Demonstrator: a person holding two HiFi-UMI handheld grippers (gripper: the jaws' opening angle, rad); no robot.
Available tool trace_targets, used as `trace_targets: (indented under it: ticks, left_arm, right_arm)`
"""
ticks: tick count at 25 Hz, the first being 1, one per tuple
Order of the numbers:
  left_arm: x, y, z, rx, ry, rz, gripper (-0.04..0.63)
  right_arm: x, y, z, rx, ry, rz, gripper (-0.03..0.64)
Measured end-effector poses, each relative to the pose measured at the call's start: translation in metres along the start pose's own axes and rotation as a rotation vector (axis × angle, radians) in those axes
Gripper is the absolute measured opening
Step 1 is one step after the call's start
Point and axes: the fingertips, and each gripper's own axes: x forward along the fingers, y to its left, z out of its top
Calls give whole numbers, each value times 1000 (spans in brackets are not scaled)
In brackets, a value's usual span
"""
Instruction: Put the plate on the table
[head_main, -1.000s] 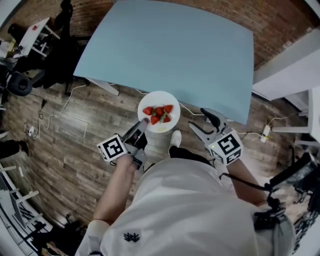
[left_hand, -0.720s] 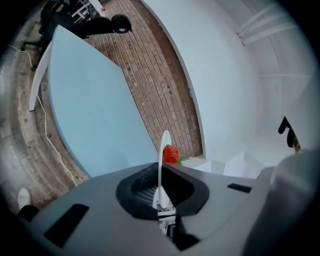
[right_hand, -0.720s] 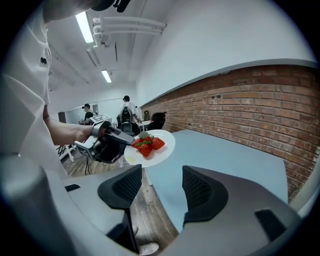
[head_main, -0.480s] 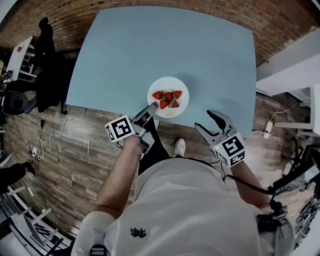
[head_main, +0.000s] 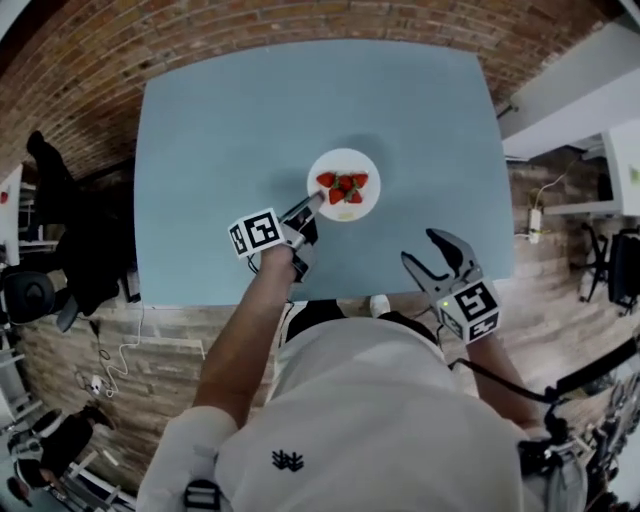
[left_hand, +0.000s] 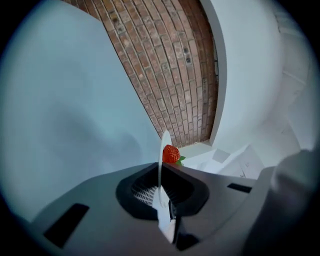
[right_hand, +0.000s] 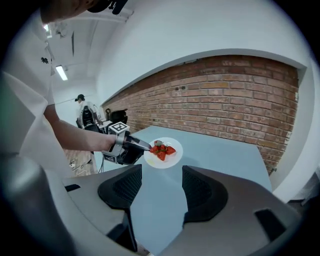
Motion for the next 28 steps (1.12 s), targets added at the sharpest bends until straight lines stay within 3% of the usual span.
trace_targets:
  ticks: [5,11,21,24,28]
  left_arm:
    - [45,50,35,-40,85,10,11]
    - [84,87,37,-84,142,32,11]
    - [97,114,36,-118,157,90,11]
    - [98,115,36,-97,145,133,11]
    - [95,117,37,8,147,221,19]
  right_arm:
    - [15,-9,-1,82,50,-96,241]
    - [12,-10,-6,131,117,-162,241]
    - [14,-10,-16,170,138,-204,241]
    - [11,-12,-19,177,142,-204,241]
    - [9,-10,-21,172,132,-193,241]
